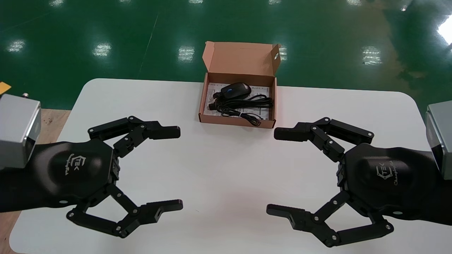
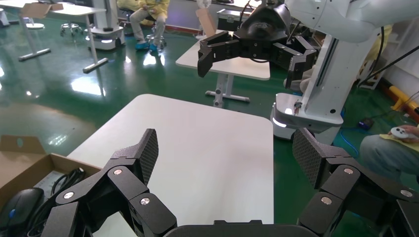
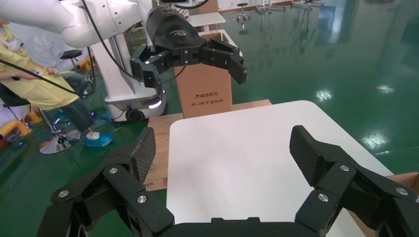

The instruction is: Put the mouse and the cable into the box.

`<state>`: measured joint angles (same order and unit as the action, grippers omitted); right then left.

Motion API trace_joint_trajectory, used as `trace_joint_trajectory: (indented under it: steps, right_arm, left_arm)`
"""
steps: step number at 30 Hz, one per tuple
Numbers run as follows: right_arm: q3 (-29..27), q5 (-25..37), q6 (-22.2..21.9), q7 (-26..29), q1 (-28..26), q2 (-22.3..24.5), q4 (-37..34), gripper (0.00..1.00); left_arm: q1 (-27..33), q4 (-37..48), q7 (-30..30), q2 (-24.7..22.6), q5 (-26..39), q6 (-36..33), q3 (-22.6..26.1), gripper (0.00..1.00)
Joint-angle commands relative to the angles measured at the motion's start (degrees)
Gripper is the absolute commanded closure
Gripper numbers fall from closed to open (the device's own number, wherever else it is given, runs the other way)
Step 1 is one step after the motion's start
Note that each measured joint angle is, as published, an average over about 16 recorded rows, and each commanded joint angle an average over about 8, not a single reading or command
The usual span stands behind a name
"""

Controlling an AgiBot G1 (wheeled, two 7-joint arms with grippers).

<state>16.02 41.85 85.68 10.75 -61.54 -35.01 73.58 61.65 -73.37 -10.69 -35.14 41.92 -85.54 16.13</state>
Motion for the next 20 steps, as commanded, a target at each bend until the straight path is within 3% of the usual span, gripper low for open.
trace_joint_trajectory:
  steps: [1, 20]
  right_arm:
    - [0.00, 0.00, 0.00, 0.00, -0.01, 0.00, -0.01, 0.00]
    - [0.00, 0.01, -0.01, 0.00, -0.01, 0.00, -0.03, 0.00]
  left_arm:
    - [0.00, 0.01, 0.00, -0.01, 0.00, 0.00, 0.00, 0.00]
    - [0.00, 0.02, 0.00, -0.01, 0.00, 0.00, 0.00, 0.00]
